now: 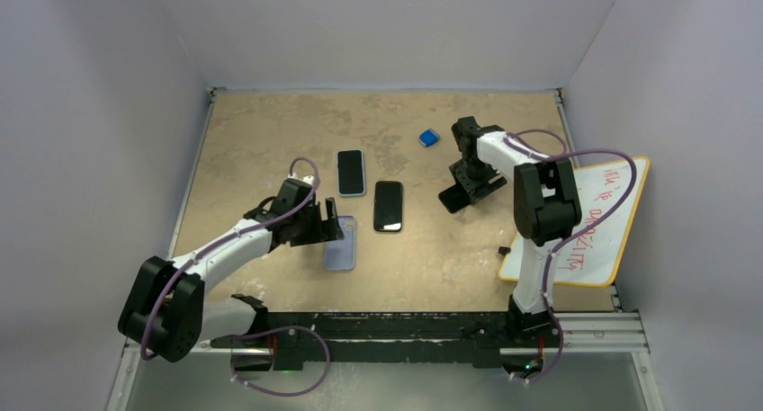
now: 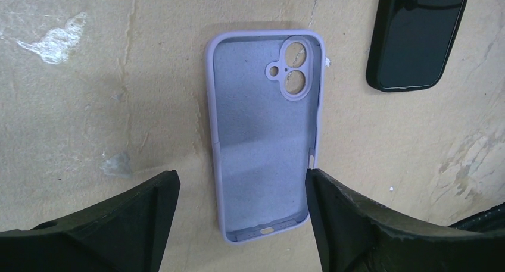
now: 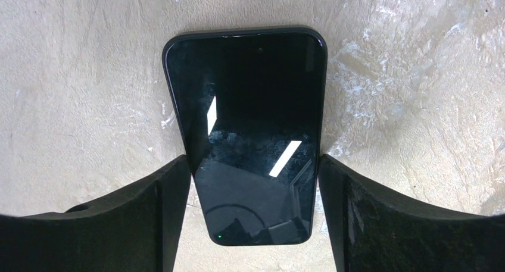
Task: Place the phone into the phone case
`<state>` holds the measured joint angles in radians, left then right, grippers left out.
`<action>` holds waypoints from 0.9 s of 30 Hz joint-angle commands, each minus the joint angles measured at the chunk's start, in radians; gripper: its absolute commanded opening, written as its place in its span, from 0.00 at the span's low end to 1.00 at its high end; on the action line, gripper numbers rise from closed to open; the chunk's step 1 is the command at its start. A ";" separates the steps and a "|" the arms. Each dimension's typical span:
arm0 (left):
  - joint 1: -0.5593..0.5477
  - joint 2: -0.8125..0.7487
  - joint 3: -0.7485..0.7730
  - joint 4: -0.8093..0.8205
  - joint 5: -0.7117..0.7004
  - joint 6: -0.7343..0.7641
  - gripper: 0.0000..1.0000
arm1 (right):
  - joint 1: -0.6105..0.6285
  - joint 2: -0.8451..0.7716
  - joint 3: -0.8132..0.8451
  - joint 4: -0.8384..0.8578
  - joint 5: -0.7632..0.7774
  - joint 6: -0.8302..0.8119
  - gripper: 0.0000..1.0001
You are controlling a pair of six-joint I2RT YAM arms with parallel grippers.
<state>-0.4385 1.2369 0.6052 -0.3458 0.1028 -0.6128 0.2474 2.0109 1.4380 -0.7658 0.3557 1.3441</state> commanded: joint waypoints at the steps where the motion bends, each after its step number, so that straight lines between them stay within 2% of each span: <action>1: 0.004 0.000 -0.015 0.063 0.057 0.019 0.79 | -0.005 0.040 -0.009 -0.058 0.047 0.036 0.75; 4: 0.004 -0.003 -0.029 0.093 0.098 0.013 0.74 | -0.004 0.020 -0.024 -0.031 0.047 0.005 0.68; 8: 0.004 -0.002 -0.069 0.161 0.175 -0.016 0.65 | -0.005 -0.019 -0.044 0.018 0.047 -0.083 0.67; 13: 0.003 0.010 -0.127 0.257 0.270 -0.090 0.61 | 0.001 -0.096 -0.114 0.124 -0.016 -0.252 0.66; 20: 0.001 0.007 -0.167 0.389 0.364 -0.156 0.58 | 0.025 -0.216 -0.224 0.260 -0.100 -0.427 0.61; 27: 0.001 0.028 -0.246 0.589 0.473 -0.299 0.58 | 0.074 -0.291 -0.286 0.279 -0.136 -0.519 0.56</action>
<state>-0.4347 1.2484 0.4091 0.0620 0.4778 -0.8066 0.2901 1.7897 1.1709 -0.5182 0.2527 0.9146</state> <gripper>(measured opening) 0.583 0.719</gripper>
